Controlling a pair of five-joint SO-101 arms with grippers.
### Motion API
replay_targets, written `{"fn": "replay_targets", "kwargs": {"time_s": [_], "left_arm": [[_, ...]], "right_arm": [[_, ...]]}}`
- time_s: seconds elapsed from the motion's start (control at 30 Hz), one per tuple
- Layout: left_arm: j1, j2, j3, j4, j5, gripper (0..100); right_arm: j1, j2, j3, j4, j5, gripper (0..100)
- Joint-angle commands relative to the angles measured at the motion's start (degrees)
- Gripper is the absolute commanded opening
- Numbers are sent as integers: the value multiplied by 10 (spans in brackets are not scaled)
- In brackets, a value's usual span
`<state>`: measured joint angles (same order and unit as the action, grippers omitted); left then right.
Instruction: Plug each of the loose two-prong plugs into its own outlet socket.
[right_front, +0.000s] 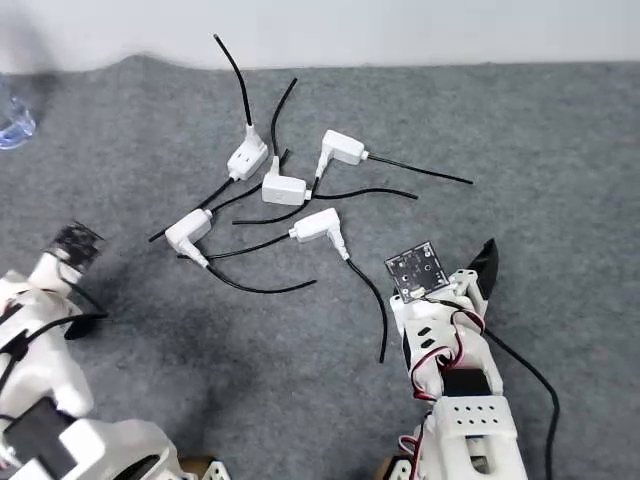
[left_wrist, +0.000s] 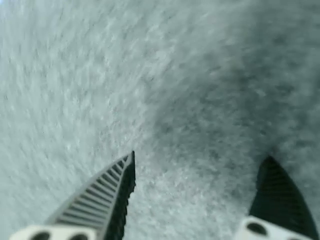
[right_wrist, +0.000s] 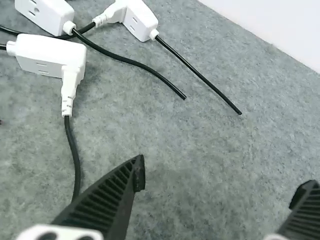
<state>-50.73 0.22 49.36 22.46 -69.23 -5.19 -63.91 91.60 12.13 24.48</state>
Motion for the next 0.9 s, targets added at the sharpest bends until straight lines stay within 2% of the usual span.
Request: {"fn": "replay_targets", "kwargs": {"time_s": [0.0, 0.27, 0.37, 0.5, 0.6, 0.73, 0.87], "left_arm": [[-17, -36, -22, 6, 142, 356], [126, -57, 33, 6, 164, 356], [157, -59, -6, 6, 251, 356], [175, -59, -113, 27, 410, 356], [191, -59, -218, 156, 477, 356], [197, -59, -363, 360, 513, 356], [196, -59, -443, 509, 515, 356]], "right_arm": [[9, -10, -5, -13, 5, 434], [59, -13, -15, -14, 2, 434], [84, -10, -27, -10, -39, 434], [100, -10, -32, -10, -57, 434], [101, -6, -39, -2, -59, 433], [110, 40, -94, 41, -98, 433], [120, 127, -238, 182, -137, 433]]}}
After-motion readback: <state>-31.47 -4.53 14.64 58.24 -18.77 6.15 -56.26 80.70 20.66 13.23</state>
